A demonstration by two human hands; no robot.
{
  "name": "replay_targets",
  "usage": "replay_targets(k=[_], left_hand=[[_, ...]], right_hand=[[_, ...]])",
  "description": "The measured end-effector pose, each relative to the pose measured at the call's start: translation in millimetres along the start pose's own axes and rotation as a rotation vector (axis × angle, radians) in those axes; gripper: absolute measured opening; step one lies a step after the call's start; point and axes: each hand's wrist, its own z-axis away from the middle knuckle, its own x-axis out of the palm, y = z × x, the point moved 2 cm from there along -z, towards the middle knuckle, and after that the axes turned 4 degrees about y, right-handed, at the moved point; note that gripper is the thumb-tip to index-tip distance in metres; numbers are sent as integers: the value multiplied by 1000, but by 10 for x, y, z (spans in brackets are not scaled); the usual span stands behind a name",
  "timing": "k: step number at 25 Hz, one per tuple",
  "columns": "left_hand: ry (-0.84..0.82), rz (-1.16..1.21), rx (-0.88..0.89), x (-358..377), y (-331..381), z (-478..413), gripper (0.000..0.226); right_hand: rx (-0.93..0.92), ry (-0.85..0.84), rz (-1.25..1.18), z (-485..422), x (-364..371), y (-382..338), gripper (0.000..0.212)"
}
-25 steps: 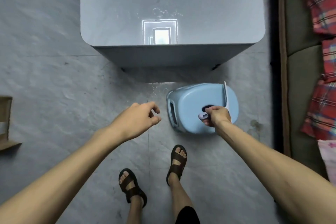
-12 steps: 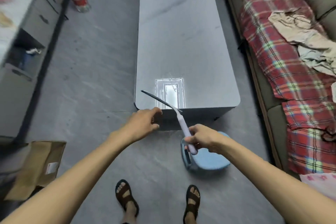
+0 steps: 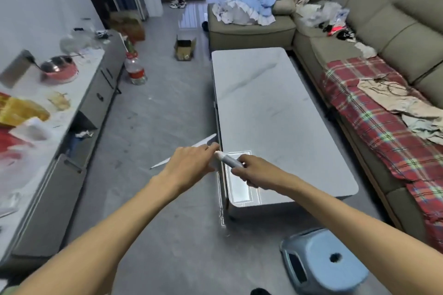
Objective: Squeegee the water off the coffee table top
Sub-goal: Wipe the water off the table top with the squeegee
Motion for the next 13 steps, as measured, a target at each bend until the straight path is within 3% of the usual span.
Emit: replay_targets(k=[3,10,13], left_hand=[[-36,-67,3,-42,-513,-275,25],[-149,-140,12,407,-1797,-1582,19],[-212,12,-52,544,-2485,-2456,23]], right_hand=[[-150,30,207,-404,22,-413,30],[-172,-102,281,-2276,-180,-772,20],[-143,-56,337,-3325,-474,-911,24]])
